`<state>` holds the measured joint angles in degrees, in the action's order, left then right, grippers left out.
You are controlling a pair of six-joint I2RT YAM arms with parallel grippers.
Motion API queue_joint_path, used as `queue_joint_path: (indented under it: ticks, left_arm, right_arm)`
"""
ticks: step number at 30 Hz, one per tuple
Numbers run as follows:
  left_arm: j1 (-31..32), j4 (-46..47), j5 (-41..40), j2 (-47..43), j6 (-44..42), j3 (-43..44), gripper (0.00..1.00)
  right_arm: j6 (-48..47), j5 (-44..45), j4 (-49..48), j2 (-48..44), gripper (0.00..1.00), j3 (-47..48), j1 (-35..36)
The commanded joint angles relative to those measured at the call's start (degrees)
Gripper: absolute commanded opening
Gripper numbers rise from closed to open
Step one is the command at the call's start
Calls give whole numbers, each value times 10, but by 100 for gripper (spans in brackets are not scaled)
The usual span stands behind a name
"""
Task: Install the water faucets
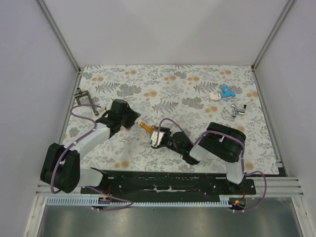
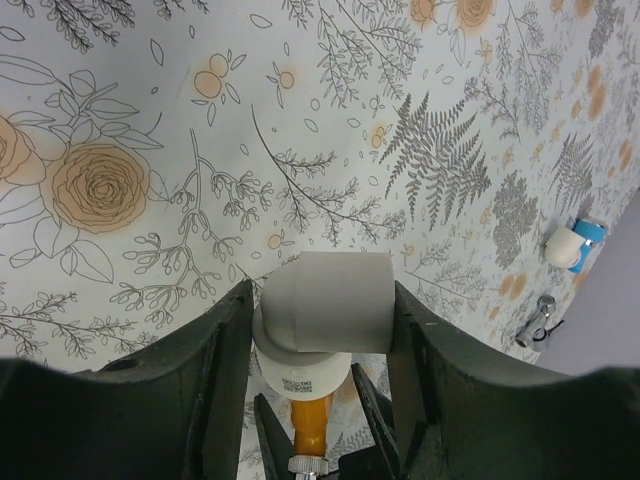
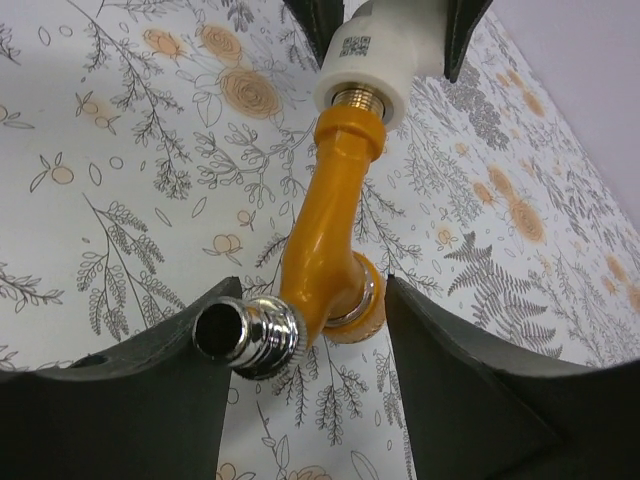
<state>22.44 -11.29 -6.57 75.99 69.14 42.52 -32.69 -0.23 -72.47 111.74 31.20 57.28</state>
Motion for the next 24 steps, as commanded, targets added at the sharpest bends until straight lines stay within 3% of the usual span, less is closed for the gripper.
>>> queue_joint_path:
  ticks: [1, 5, 11, 14, 21, 24]
  left_arm:
    - [1, 1, 25, -29, 27, 28, 2]
    - [2, 2, 31, -45, 33, 26, 2]
    - [2, 36, 46, -81, 50, 5, 2]
    - [2, 94, 58, -107, 66, -25, 2]
    - [2, 321, 61, -176, 29, -108, 2]
    - [2, 461, 63, -203, -9, -156, 2]
  right_arm:
    - [25, 15, -97, 3, 65, 24, 2]
    - [63, 7, -98, -6, 51, 25, 3]
    - [161, -31, -93, -35, 14, 20, -10]
    - [256, -83, -88, -59, 3, 19, -33]
    - [592, -280, -89, -106, 0, 62, -130]
    - [712, -346, -92, -117, 0, 97, -154]
